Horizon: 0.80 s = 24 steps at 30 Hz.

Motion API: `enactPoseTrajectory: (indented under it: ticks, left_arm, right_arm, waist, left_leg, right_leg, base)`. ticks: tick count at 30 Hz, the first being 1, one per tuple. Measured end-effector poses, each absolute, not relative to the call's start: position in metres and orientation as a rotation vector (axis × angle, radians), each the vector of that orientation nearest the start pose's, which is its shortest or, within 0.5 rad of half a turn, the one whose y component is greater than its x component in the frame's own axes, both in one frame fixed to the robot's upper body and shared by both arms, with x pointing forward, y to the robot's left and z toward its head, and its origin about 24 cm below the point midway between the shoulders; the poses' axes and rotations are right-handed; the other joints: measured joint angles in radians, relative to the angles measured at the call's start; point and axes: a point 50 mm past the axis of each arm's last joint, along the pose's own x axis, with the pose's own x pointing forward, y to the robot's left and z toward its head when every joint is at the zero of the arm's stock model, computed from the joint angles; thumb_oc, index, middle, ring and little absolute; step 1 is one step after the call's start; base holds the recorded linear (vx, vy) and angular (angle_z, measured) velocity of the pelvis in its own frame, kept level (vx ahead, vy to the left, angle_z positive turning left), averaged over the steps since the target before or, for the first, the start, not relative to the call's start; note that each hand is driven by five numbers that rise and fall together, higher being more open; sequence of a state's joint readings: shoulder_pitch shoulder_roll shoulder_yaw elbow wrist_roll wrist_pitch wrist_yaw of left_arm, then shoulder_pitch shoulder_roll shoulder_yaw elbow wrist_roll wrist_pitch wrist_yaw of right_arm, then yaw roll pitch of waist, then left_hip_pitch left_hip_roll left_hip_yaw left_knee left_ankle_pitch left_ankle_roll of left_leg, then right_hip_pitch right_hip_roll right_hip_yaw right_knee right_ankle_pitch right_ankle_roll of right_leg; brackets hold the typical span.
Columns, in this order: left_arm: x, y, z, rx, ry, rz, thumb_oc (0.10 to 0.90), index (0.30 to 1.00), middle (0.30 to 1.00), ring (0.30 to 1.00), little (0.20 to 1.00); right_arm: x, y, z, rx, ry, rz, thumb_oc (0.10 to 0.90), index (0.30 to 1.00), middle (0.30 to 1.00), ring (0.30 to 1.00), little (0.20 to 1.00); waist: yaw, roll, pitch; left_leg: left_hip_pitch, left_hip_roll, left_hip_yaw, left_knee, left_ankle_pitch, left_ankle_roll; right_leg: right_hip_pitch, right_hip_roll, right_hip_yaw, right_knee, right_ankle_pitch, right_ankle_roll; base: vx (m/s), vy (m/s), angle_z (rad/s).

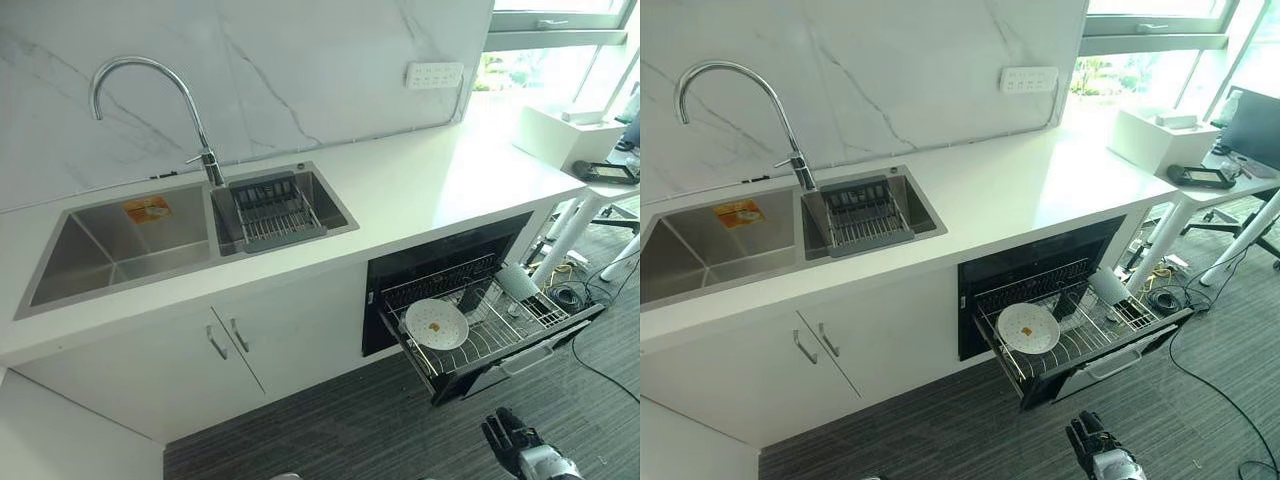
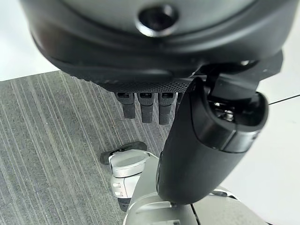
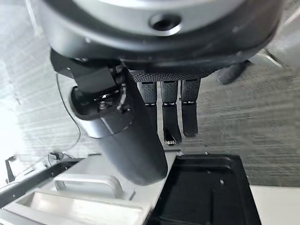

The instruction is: Place the dishes in the dishwasher.

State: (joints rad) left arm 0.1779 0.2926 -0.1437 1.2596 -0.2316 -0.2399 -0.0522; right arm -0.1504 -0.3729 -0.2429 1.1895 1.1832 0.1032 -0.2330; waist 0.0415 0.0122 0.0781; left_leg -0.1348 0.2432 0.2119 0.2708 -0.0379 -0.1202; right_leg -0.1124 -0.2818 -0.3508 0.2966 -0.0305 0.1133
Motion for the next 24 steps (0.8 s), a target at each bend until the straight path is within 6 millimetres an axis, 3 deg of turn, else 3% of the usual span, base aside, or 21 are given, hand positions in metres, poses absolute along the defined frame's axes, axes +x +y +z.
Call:
enactPoseTrajectory:
  ticks: [15,21,23,24]
  left_arm:
    - [0.026,0.253,-0.160,0.131,1.197,0.152,0.800,0.900,0.900,0.900,0.900]
    - [0.021,0.249,-0.162,0.124,1.211,0.145,0.800,0.900,0.900,0.900,0.900]
    - [0.029,0.246,-0.162,0.121,1.198,0.130,0.800,0.900,0.900,0.900,0.900]
    - [0.039,0.242,-0.161,0.126,1.161,0.102,0.800,0.900,0.900,0.900,0.900]
  right_arm:
    - [0.138,-0.323,-0.116,0.861,0.835,-1.206,0.400,0.300,0.300,0.300,0.300]
    - [0.159,-0.334,-0.101,0.848,0.782,-1.199,0.400,0.300,0.300,0.300,0.300]
    - [0.173,-0.337,-0.092,0.843,0.742,-1.178,0.400,0.300,0.300,0.300,0.300]
    - [0.190,-0.340,-0.081,0.832,0.708,-1.156,0.400,0.300,0.300,0.300,0.300]
  waist:
    - [0.046,0.006,0.004]
    - [0.052,0.028,0.027]
    - [0.066,0.038,0.053]
    - [0.085,0.047,0.089]
  left_leg:
    - [-0.003,-0.012,-0.029,-0.014,0.001,0.001]
    - [-0.008,-0.027,-0.051,-0.016,0.003,0.005]
    - [-0.023,-0.036,-0.060,-0.018,0.007,0.010]
    - [-0.032,-0.043,-0.067,-0.019,0.009,0.013]
  right_leg:
    - [0.018,-0.005,-0.024,-0.003,-0.011,0.006]
    - [0.031,-0.014,-0.038,-0.009,-0.015,0.012]
    - [0.028,-0.022,-0.051,-0.009,-0.015,0.013]
    - [0.026,-0.027,-0.055,-0.009,-0.015,0.014]
  base:
    - [0.04,-0.004,0.06]
    - [0.07,0.015,0.10]
    - [0.03,0.038,0.23]
    - [0.01,0.038,0.30]
